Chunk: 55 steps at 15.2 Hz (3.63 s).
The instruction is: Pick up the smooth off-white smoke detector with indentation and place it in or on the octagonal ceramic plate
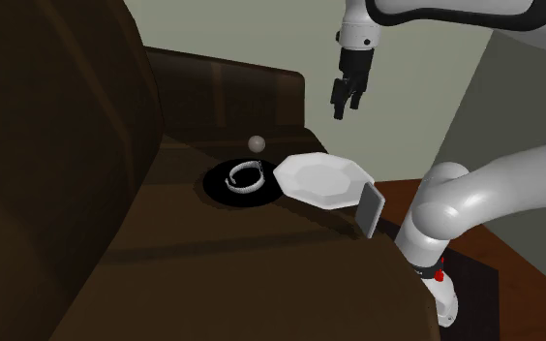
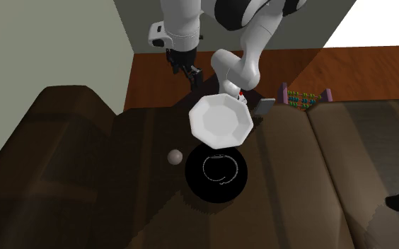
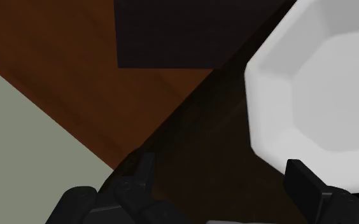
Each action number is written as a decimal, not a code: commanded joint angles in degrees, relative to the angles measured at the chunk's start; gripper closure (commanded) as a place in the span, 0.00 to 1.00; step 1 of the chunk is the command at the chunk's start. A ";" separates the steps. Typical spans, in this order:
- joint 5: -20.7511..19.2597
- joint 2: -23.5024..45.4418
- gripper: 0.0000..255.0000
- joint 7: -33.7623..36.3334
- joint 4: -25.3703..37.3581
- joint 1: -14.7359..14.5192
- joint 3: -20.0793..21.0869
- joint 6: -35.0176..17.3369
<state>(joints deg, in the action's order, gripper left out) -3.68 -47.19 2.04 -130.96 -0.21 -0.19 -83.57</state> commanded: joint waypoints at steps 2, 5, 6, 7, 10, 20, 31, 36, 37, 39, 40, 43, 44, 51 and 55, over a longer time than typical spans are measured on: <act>0.65 1.97 0.00 0.60 0.76 -0.27 0.52 -0.87; 2.43 8.01 0.00 2.32 3.44 -1.04 2.03 -3.27; 2.96 10.05 0.00 2.87 4.47 -1.29 2.51 -3.99; 3.46 12.12 0.00 3.40 5.56 -1.53 2.99 -4.66; 4.81 18.39 0.00 4.94 9.26 -2.20 4.38 -6.39; 7.26 40.20 0.00 9.84 26.18 -4.33 8.51 -8.77; 7.52 41.00 0.00 10.04 20.96 -4.66 8.90 -14.63; 7.52 41.00 0.00 10.04 20.97 -4.66 8.89 -14.62; 7.52 41.00 1.00 10.04 20.97 -4.66 8.89 -14.62; 7.52 41.00 1.00 10.04 20.97 -4.66 8.89 -14.62; 7.52 41.00 1.00 10.04 20.97 -4.66 8.89 -14.62; 7.52 41.00 1.00 10.04 20.97 -4.66 8.89 -14.61; 7.52 41.00 1.00 10.04 20.97 -4.66 8.89 -14.62; 7.48 41.02 1.00 10.22 24.83 -4.63 8.85 -10.78; 7.42 41.26 1.00 10.38 28.18 -4.61 8.82 -7.67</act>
<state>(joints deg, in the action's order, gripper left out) 3.77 -6.00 12.40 -103.67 -4.83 8.65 -92.09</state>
